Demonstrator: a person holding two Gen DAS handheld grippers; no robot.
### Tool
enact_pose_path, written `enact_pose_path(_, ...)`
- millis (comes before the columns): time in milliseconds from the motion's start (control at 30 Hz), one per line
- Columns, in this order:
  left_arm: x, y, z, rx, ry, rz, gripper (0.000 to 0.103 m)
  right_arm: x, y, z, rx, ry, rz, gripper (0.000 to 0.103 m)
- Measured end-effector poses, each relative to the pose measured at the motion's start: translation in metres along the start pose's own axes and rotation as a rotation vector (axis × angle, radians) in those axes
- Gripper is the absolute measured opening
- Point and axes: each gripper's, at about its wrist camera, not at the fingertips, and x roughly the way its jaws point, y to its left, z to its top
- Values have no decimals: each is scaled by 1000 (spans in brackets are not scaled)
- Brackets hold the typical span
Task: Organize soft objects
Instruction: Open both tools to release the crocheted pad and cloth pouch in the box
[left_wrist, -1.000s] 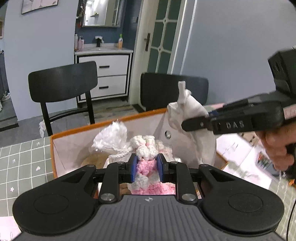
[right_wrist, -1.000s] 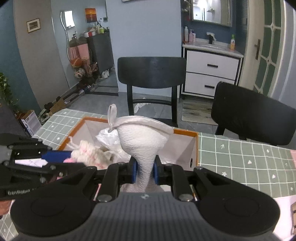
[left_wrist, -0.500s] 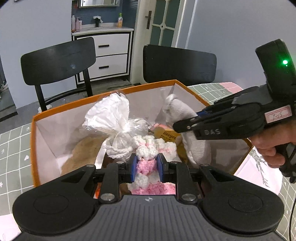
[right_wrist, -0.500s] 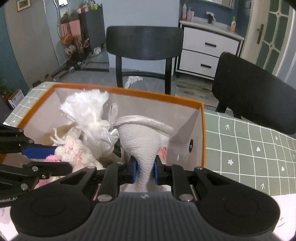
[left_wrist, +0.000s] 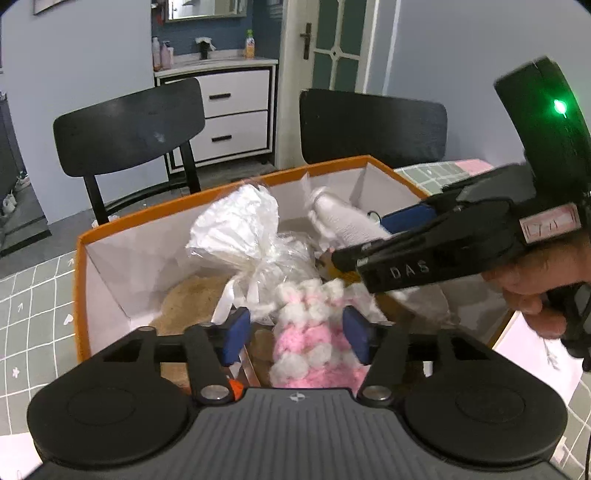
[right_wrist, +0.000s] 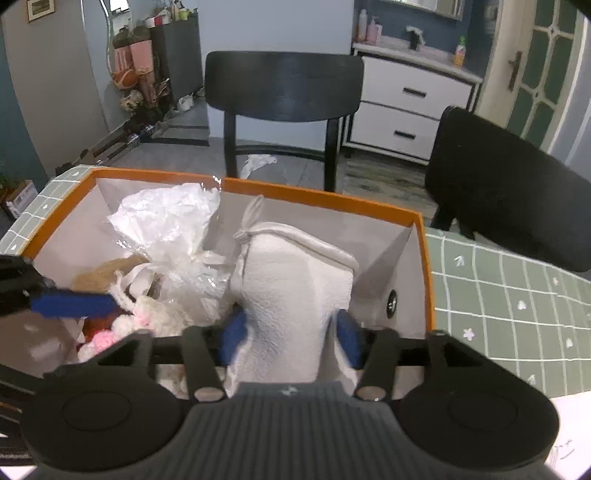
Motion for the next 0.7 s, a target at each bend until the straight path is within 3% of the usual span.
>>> enact_pose_path(700,-71,-2,-21,-25,-59,-2,70,-76,6,-20,-4,-42,-10,67)
